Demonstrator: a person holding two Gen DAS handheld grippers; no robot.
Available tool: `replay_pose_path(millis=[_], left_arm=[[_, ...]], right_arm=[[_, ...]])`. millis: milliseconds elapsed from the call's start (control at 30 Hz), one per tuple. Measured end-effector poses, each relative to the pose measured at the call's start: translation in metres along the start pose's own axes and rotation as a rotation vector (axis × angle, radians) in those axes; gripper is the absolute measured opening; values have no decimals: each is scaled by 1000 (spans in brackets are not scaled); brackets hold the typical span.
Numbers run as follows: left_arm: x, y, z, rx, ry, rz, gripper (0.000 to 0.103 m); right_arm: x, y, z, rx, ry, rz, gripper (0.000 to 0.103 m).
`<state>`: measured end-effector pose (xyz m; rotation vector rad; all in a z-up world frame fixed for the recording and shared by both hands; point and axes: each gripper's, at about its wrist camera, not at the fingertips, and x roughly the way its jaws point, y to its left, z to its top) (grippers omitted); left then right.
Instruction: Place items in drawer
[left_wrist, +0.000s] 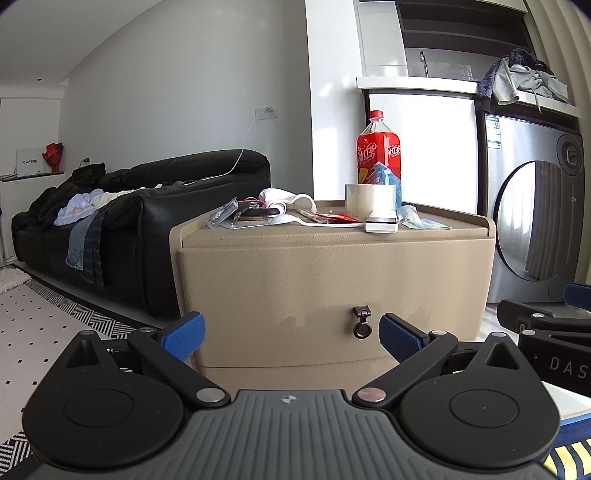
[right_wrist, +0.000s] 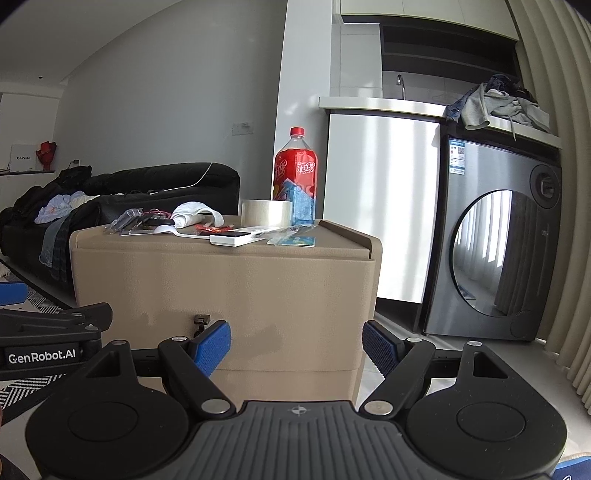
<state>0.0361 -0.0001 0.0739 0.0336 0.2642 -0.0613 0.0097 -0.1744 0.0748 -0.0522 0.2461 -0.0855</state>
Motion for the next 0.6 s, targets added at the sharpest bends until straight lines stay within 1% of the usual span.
replay_pose_path(millis=[600], left_arm=[[-3, 1, -3, -10, -3, -9, 103]], right_arm=[[2, 1, -2, 12, 7, 2, 82]])
